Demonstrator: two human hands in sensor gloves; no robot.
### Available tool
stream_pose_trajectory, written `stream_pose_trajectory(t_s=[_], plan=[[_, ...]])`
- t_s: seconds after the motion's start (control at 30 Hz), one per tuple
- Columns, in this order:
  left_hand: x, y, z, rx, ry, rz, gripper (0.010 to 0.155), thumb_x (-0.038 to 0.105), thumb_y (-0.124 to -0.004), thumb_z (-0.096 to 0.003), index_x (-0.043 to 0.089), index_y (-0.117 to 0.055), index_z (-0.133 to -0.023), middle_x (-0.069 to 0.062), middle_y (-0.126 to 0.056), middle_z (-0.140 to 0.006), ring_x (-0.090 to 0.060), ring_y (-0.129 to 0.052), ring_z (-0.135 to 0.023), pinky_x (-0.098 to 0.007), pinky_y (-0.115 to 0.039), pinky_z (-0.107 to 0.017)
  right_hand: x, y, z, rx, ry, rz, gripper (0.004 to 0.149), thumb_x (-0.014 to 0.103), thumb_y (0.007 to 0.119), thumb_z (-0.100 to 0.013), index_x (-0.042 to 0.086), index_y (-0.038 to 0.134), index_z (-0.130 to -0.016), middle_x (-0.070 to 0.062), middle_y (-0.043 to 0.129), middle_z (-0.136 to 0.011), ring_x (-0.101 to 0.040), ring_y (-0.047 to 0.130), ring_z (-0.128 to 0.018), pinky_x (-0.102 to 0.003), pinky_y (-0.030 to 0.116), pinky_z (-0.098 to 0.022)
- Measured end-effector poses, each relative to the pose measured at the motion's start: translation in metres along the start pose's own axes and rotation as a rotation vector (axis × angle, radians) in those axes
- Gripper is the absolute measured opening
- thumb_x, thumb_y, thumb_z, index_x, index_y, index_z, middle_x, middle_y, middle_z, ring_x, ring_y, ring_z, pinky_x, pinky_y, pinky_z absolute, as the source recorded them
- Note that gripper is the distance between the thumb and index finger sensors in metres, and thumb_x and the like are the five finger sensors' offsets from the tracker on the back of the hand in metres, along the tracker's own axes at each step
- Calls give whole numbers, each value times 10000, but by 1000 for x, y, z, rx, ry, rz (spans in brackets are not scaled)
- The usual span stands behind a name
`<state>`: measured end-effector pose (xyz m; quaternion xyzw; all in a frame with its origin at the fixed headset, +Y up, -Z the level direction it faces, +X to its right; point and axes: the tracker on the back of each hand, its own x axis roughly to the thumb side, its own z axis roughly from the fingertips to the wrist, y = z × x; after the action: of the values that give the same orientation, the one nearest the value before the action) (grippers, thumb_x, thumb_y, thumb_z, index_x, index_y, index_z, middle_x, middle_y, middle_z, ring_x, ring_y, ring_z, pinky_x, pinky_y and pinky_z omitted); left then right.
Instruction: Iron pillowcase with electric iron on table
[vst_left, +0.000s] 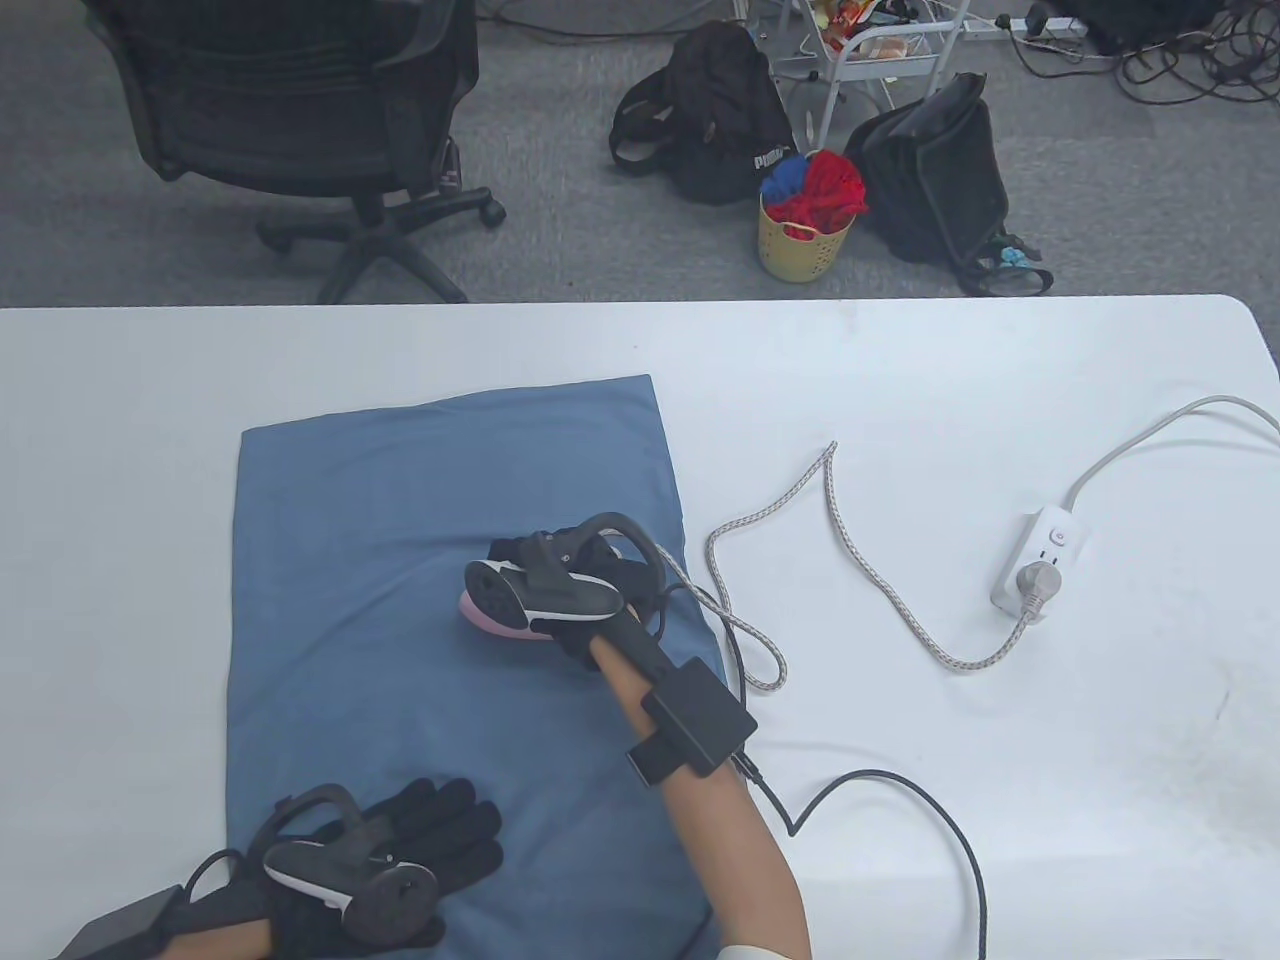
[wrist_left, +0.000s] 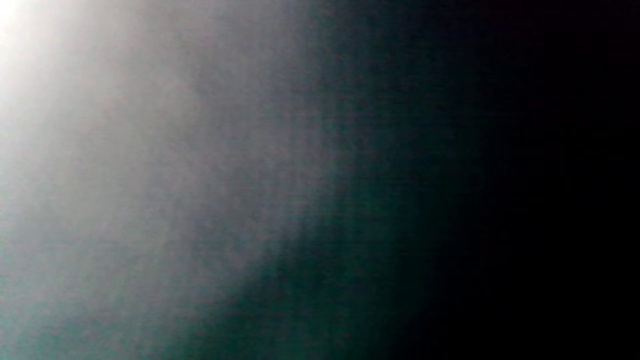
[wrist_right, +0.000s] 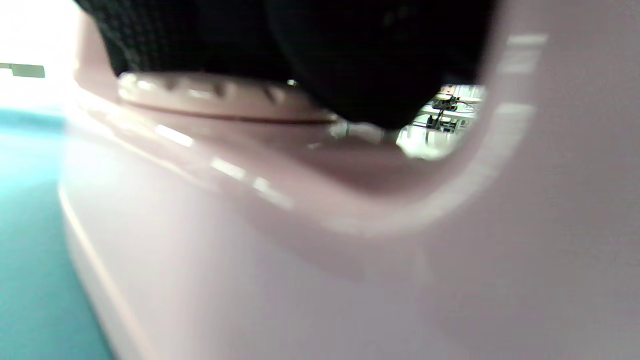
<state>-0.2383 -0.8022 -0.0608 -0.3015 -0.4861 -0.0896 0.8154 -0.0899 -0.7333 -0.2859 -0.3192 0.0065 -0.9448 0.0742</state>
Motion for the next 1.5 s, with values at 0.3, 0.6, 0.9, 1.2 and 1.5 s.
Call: stream_pose_trajectory(t_s=[0.3,0.6,0.9,1.2,1.5], plan=[[0,0,0,0,1,0,751,590,-447,-518,362,47,-1036,-2,196,-1128,-348,136,-1018,-534,-26,-757,-3,-14,40,107,-57,-73,360,408,779,-423,205,841,-713,64,916,-387,-62,961,-164,-343,879,-282],[0,1,0,-3,5,-3,752,589,-448,-518,360,48,-1035,-2,196,-1127,-349,138,-1018,-535,-28,-757,4,2,82,2,-115,27,358,412,771,-409,218,838,-702,70,909,-380,-57,958,-166,-336,882,-281],[0,1,0,-5,5,-3,753,589,-448,-518,359,49,-1034,-4,196,-1127,-352,139,-1017,-537,-27,-757,-20,5,54,32,10,1,357,397,774,-413,208,832,-711,51,903,-388,-76,950,-172,-350,872,-288],[0,0,0,-3,4,-5,754,589,-448,-517,358,48,-1035,-6,195,-1128,-353,137,-1018,-538,-28,-757,-38,8,33,20,98,6,359,399,773,-411,208,837,-707,54,903,-386,-75,954,-175,-351,872,-292],[1,0,0,0,6,-8,754,593,-448,-515,361,46,-1035,-3,193,-1130,-351,135,-1021,-538,-32,-759,-47,-2,43,146,79,-6,359,406,781,-416,208,842,-708,60,916,-384,-69,961,-163,-348,879,-284]])
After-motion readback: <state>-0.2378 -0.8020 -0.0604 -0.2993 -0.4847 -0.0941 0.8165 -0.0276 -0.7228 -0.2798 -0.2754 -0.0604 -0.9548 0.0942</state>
